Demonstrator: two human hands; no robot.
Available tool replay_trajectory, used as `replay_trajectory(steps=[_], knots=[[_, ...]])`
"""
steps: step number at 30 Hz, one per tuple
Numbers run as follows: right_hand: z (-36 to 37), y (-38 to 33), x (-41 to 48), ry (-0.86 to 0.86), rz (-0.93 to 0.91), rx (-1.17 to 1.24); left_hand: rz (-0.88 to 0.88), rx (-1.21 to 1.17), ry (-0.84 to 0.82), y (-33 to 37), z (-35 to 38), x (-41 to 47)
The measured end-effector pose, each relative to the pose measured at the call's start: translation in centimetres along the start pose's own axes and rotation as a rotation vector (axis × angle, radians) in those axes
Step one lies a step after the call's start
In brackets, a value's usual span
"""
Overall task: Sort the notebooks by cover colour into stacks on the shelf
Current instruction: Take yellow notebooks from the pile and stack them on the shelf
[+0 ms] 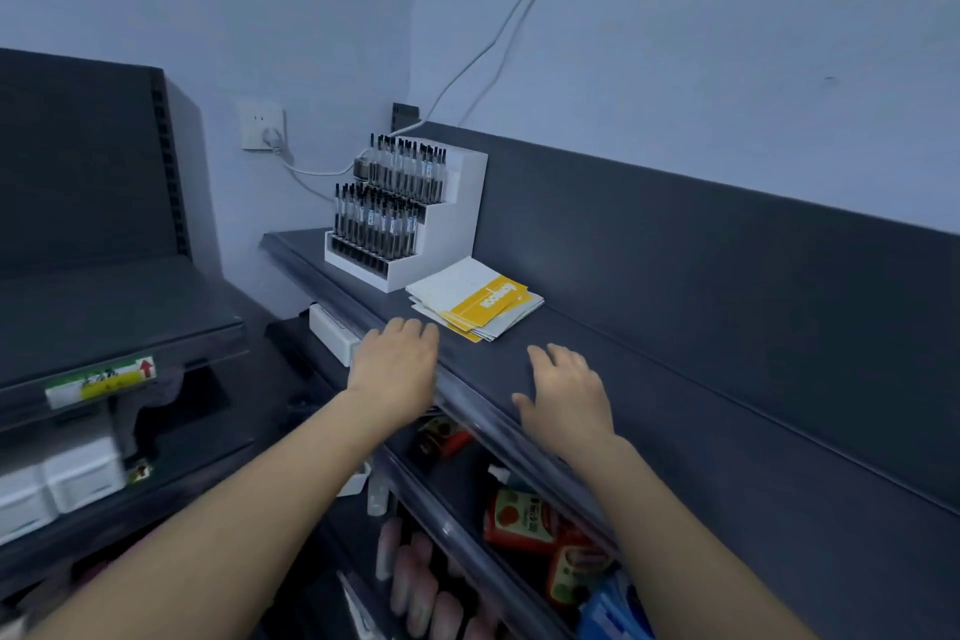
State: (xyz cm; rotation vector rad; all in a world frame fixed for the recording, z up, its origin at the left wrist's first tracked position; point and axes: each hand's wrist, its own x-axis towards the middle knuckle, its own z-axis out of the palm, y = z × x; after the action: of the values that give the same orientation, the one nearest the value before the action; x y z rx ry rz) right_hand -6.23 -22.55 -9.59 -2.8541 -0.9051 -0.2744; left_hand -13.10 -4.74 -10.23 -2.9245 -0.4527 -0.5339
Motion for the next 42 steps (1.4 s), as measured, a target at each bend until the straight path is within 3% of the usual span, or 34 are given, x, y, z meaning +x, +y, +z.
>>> replay_trajectory(steps=[18, 29, 36, 42], knots=[[5.0, -2.4, 16.4, -0.119, 0.100, 0.091, 0.003, -0.082, -0.079, -6.2, 7.1, 15.5], [6.4, -4.1, 19.1, -0.140, 0.250, 0.226, 0.019, -0.433, -0.255, -7.7, 10.1, 21.2], [6.4, -4.8, 20.0, -0.209, 0.254, 0.228, -0.132, -0.713, -0.229, -10.0, 11.4, 22.3], [5.4, -5.7, 18.8, -0.225, 0.316, 0.319, -0.228, -0.981, -0.391, -10.3, 10.9, 22.0]])
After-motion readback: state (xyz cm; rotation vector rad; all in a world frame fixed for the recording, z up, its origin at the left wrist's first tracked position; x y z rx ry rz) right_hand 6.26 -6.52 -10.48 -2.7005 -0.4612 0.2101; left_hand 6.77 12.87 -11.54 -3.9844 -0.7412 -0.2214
